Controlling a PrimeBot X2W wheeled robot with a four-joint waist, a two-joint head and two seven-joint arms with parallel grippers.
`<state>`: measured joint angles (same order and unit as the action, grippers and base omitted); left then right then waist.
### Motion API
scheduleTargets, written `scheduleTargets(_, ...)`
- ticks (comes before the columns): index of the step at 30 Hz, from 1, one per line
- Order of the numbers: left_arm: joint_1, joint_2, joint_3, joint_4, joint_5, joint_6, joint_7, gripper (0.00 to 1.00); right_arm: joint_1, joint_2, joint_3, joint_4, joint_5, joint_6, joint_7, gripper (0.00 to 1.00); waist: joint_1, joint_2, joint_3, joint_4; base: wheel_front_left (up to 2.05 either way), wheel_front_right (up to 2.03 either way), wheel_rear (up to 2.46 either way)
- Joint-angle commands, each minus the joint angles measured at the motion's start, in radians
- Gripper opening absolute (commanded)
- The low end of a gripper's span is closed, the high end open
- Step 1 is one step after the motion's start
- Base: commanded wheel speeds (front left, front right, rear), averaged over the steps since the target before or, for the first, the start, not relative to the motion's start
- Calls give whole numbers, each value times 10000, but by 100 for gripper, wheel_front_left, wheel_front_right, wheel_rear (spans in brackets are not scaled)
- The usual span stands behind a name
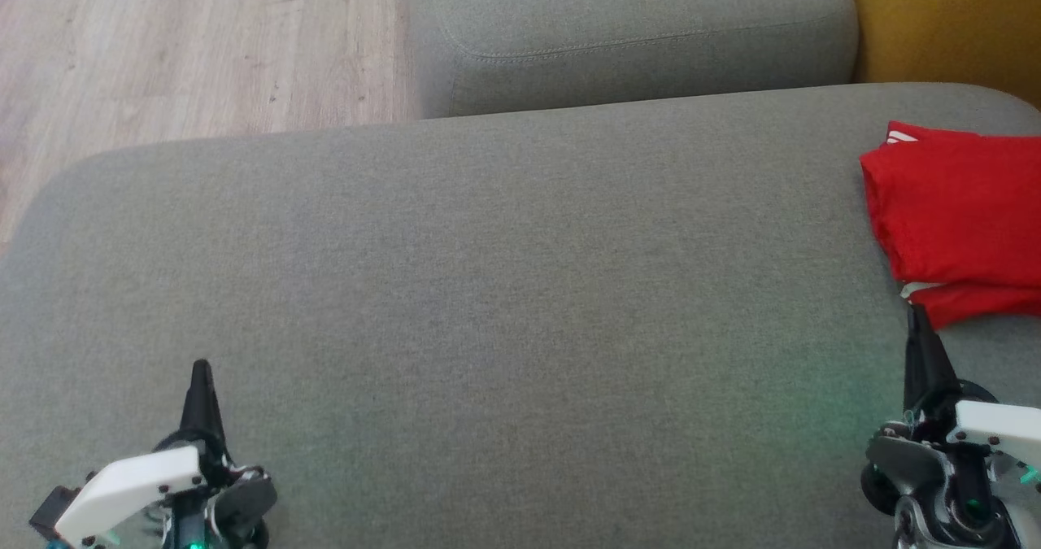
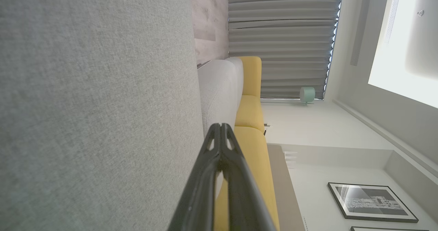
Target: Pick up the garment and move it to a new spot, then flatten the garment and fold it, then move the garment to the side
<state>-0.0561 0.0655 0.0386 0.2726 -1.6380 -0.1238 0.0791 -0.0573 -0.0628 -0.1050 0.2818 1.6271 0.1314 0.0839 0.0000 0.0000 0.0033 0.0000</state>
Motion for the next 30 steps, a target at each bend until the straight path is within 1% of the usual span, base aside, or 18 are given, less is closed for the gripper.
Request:
scheduleTargets(1,-489,98,404,-290,5,-69,62,0,-482,-63,172,-385,31,-7,84,0,0,0,-1,0,0,0,0)
scheduleTargets(30,-498,23,510,-285,94,-69,148,0,-490,-4,88,-380,-39,-7,152,0,0,0,-1,0,0,0,0)
